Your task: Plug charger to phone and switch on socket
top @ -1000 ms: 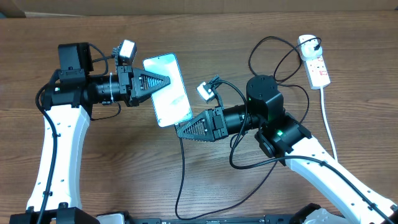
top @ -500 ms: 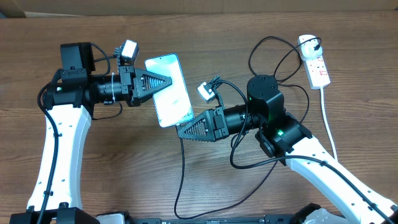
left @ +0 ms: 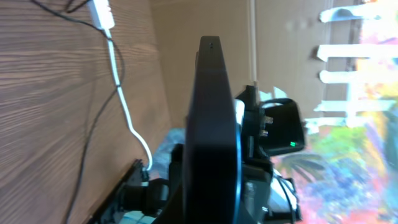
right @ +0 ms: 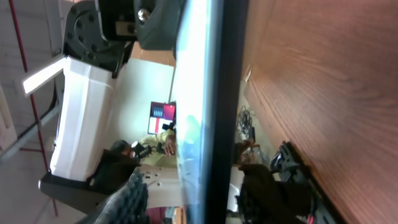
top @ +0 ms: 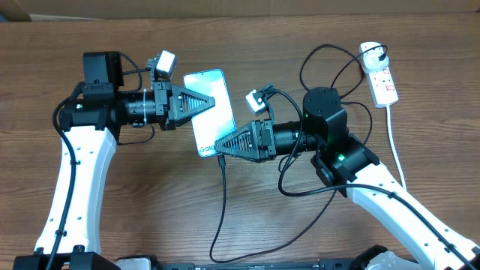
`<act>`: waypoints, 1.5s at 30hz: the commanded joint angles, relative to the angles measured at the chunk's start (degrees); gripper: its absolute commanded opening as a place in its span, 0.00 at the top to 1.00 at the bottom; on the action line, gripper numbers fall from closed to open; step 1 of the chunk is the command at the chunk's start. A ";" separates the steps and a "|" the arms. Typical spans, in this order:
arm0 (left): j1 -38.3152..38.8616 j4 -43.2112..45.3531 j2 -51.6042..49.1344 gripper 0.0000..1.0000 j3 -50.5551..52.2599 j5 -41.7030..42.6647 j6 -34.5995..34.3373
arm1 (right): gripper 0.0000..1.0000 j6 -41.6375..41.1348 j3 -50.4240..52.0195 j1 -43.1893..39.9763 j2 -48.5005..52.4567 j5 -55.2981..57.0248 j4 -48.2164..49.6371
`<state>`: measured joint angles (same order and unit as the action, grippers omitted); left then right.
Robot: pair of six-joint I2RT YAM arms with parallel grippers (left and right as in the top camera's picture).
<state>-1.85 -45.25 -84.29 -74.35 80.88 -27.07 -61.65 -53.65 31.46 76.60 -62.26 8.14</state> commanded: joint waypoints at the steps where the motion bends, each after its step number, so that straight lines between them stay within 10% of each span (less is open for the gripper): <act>1: -0.09 0.09 0.55 0.96 -0.37 -4.59 -0.11 | 0.47 0.31 -0.11 -0.09 0.04 -0.55 0.42; 8: -1.60 0.11 0.37 0.96 -0.37 -15.76 -0.44 | 0.12 0.39 -0.09 -0.09 0.04 -2.34 -0.11; 15: -3.02 0.11 0.17 0.96 -0.37 -25.55 -0.35 | 0.00 5.90 -0.04 -0.11 0.04 12.59 -16.68; 25: -2.36 -0.28 -3.89 0.96 -0.37 -26.45 4.44 | 0.00 4.63 -0.04 -0.11 0.04 59.93 -45.07; 45: 11.58 13.18 -27.10 0.96 -0.37 -29.66 10.12 | 0.00 4.66 0.07 -0.09 0.04 67.43 -47.06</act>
<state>8.25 -33.01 -109.32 -74.32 50.00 -17.76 -56.97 -53.56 31.48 76.79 3.53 -39.20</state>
